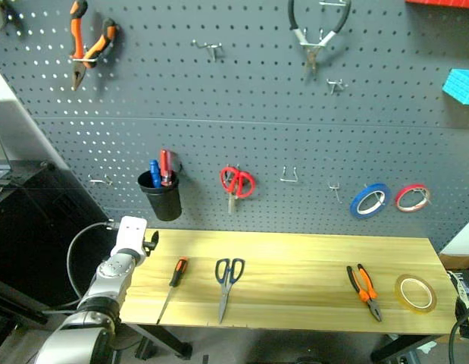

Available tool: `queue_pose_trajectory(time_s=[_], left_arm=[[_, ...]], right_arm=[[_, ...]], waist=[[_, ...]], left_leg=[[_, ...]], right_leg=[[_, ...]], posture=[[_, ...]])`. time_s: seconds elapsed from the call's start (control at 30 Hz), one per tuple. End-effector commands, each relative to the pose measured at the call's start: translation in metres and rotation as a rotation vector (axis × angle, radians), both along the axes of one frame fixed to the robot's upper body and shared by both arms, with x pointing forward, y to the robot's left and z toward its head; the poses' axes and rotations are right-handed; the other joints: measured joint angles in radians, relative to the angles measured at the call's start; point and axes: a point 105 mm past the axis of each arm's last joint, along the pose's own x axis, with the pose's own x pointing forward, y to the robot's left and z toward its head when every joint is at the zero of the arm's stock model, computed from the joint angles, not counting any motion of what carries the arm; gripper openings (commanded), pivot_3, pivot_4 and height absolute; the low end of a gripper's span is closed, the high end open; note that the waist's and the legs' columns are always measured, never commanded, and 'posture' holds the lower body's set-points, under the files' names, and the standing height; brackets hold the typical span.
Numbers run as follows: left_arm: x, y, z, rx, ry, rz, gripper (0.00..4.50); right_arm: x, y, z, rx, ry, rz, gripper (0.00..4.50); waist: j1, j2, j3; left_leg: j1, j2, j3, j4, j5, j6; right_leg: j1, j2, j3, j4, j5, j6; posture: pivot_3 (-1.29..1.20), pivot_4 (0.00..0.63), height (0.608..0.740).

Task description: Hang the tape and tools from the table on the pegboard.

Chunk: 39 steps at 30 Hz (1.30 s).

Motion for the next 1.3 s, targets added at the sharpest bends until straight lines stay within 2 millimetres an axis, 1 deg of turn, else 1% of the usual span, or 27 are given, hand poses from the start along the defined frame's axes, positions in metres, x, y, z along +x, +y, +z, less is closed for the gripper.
queue_pose_trajectory(time_s=[0.03, 0.3, 0.37, 0.47, 0.53, 0.57, 0.6, 0.63, 0.67, 0.73, 0.77, 0.83, 0.87, 0.9, 0.97, 1.0, 1.03, 1.1, 1.17, 1.23, 1.3], left_arm=[[0.013, -0.006, 0.02, 0.037, -0.066, -0.05, 3.29], [0.01, -0.013, 0.016, 0.07, -0.042, -0.116, 3.29], [0.007, -0.019, 0.013, 0.068, -0.031, -0.171, 3.29], [-0.002, -0.036, 0.006, 0.091, 0.009, -0.301, 3.29], [-0.009, -0.048, 0.004, 0.087, 0.032, -0.378, 3.29], [-0.013, -0.058, 0.004, 0.06, 0.036, -0.422, 3.29], [-0.018, -0.069, 0.006, 0.055, 0.039, -0.479, 3.29], [-0.022, -0.076, 0.007, 0.054, 0.042, -0.515, 3.29], [-0.028, -0.093, 0.009, 0.028, 0.054, -0.582, 3.29], [-0.037, -0.124, 0.015, -0.026, 0.074, -0.696, 3.29], [-0.041, -0.139, 0.019, -0.053, 0.086, -0.745, 3.29], [-0.049, -0.16, 0.026, -0.069, 0.115, -0.839, 3.29], [-0.052, -0.168, 0.032, -0.09, 0.122, -0.877, 3.29], [-0.053, -0.175, 0.038, -0.119, 0.13, -0.905, 3.29], [-0.058, -0.197, 0.051, -0.196, 0.15, -1.018, 3.29], [-0.061, -0.206, 0.055, -0.215, 0.162, -1.063, 3.29], [-0.061, -0.211, 0.061, -0.214, 0.162, -1.095, 3.29], [-0.063, -0.231, 0.073, -0.187, 0.164, -1.205, 3.29], [-0.068, -0.247, 0.085, -0.182, 0.18, -1.308, 3.29], [-0.075, -0.258, 0.096, -0.141, 0.171, -1.406, 3.29], [-0.086, -0.271, 0.104, -0.113, 0.187, -1.514, 3.29]], right_arm=[[0.004, 0.0, 0.019, -0.049, -0.061, 0.01, 4.5], [0.004, 0.006, 0.014, -0.045, -0.043, 0.034, 4.5], [0.005, 0.009, 0.012, -0.042, -0.028, 0.049, 4.5], [0.01, 0.02, 0.011, -0.028, -0.006, 0.09, 4.5], [0.014, 0.028, 0.013, -0.027, 0.005, 0.116, 4.5], [0.018, 0.035, 0.013, -0.013, 0.015, 0.141, 4.5], [0.022, 0.042, 0.015, -0.009, 0.024, 0.171, 4.5], [0.024, 0.048, 0.016, -0.006, 0.031, 0.19, 4.5], [0.03, 0.056, 0.017, 0.004, 0.051, 0.214, 4.5], [0.041, 0.068, 0.017, 0.017, 0.092, 0.246, 4.5], [0.046, 0.072, 0.017, 0.016, 0.121, 0.251, 4.5], [0.055, 0.077, 0.018, 0.038, 0.149, 0.251, 4.5], [0.059, 0.079, 0.019, 0.045, 0.158, 0.252, 4.5], [0.063, 0.081, 0.019, 0.057, 0.164, 0.254, 4.5], [0.072, 0.079, 0.016, 0.065, 0.212, 0.258, 4.5], [0.076, 0.078, 0.015, 0.071, 0.227, 0.256, 4.5], [0.079, 0.078, 0.015, 0.087, 0.238, 0.258, 4.5], [0.088, 0.074, 0.011, 0.125, 0.268, 0.265, 4.5], [0.098, 0.067, 0.011, 0.143, 0.278, 0.247, 4.5], [0.106, 0.061, 0.011, 0.149, 0.298, 0.234, 4.5], [0.116, 0.059, 0.007, 0.164, 0.327, 0.252, 4.5]], waist=[[-0.002, 0.0, 0.0], [-0.015, 0.0, 0.0], [-0.018, 0.001, 0.0], [-0.022, 0.003, -0.002], [-0.023, 0.004, 0.001], [-0.023, 0.005, 0.004], [-0.025, 0.006, 0.009], [-0.026, 0.007, 0.014], [-0.026, 0.008, 0.019], [-0.03, 0.01, 0.041], [-0.033, 0.01, 0.056], [-0.032, 0.01, 0.075], [-0.035, 0.01, 0.089], [-0.038, 0.01, 0.102], [-0.046, 0.01, 0.122], [-0.051, 0.01, 0.135], [-0.055, 0.009, 0.144], [-0.063, 0.006, 0.162], [-0.072, 0.004, 0.183], [-0.076, 0.003, 0.201], [-0.081, 0.002, 0.217]], left_leg=[[0.0, 0.0, 0.0, 0.0, 0.0, 0.0], [0.0, 0.0, 0.0, 0.0, 0.0, 0.0], [0.0, 0.0, 0.0, 0.0, 0.0, 0.0], [0.0, 0.001, 0.0, 0.0, 0.0, 0.0], [0.0, 0.002, 0.0, 0.0, 0.0, 0.0], [0.0, 0.003, 0.0, 0.0, 0.0, 0.0], [0.001, 0.005, 0.0, 0.0, 0.0, 0.0], [0.001, 0.005, 0.001, 0.0, 0.0, 0.0], [0.001, 0.005, 0.001, 0.0, 0.0, 0.0], [0.002, 0.006, 0.002, 0.0, 0.0, 0.0], [0.003, 0.006, 0.002, 0.0, 0.0, 0.0], [0.002, 0.006, 0.003, 0.001, 0.001, 0.001], [0.002, 0.007, 0.003, 0.001, 0.001, 0.001], [0.002, 0.008, 0.003, 0.001, 0.001, 0.001], [-0.001, 0.01, 0.003, 0.001, 0.001, 0.001], [-0.003, 0.01, 0.002, 0.001, 0.001, 0.001], [-0.004, 0.01, 0.003, 0.001, 0.001, 0.001], [-0.011, 0.01, 0.003, 0.002, 0.001, 0.001], [-0.017, 0.009, 0.003, 0.002, 0.001, 0.001], [-0.02, 0.009, 0.004, 0.002, 0.0, 0.003], [-0.022, 0.01, 0.004, 0.002, -0.001, 0.003]], right_leg=[[0.0, 0.0, 0.0, 0.0, 0.0, 0.0], [0.0, 0.0, 0.0, 0.0, 0.0, 0.0], [0.0, 0.0, 0.0, 0.0, 0.0, 0.0], [0.0, 0.0, 0.0, 0.0, 0.0, 0.0], [0.0, 0.0, 0.001, 0.0, 0.0, 0.0], [0.0, 0.0, 0.001, 0.0, 0.0, 0.0], [0.0, 0.0, 0.001, 0.0, 0.0, 0.0], [0.001, 0.0, 0.002, 0.0, -0.001, 0.001], [0.001, 0.0, 0.002, 0.0, -0.001, 0.002], [0.003, 0.0, 0.002, 0.0, -0.003, 0.004], [0.004, 0.0, 0.002, 0.0, -0.003, 0.005], [0.004, 0.0, 0.001, 0.0, -0.003, 0.005], [0.003, 0.0, 0.001, 0.0, -0.003, 0.005], [0.004, 0.0, 0.001, 0.001, -0.003, 0.005], [0.001, 0.002, 0.0, 0.001, -0.002, 0.003], [-0.001, 0.002, -0.001, 0.001, -0.001, -0.002], [-0.001, 0.002, -0.001, 0.001, -0.001, -0.002], [-0.008, 0.002, -0.001, 0.001, -0.001, -0.002], [-0.014, 0.001, -0.001, 0.002, -0.001, -0.002], [-0.016, 0.0, -0.001, 0.001, -0.001, -0.002], [-0.018, -0.001, -0.001, 0.0, -0.001, -0.002]], posture=[[-0.08, 0.0, 0.74], [-0.08, 0.0, 0.74], [-0.08, 0.0, 0.74], [-0.08, 0.0, 0.74], [-0.09, 0.031, 0.74], [-0.1, 0.046, 0.74], [-0.1, 0.046, 0.74], [-0.11, 0.062, 0.74], [-0.11, 0.087, 0.74], [-0.12, 0.115, 0.74], [-0.12, 0.129, 0.74], [-0.13, 0.159, 0.74], [-0.15, 0.186, 0.74], [-0.16, 0.198, 0.74], [-0.17, 0.23, 0.74], [-0.17, 0.23, 0.74], [-0.18, 0.255, 0.74], [-0.18, 0.273, 0.74], [-0.17, 0.295, 0.74], [-0.16, 0.308, 0.74], [-0.15, 0.318, 0.74]])
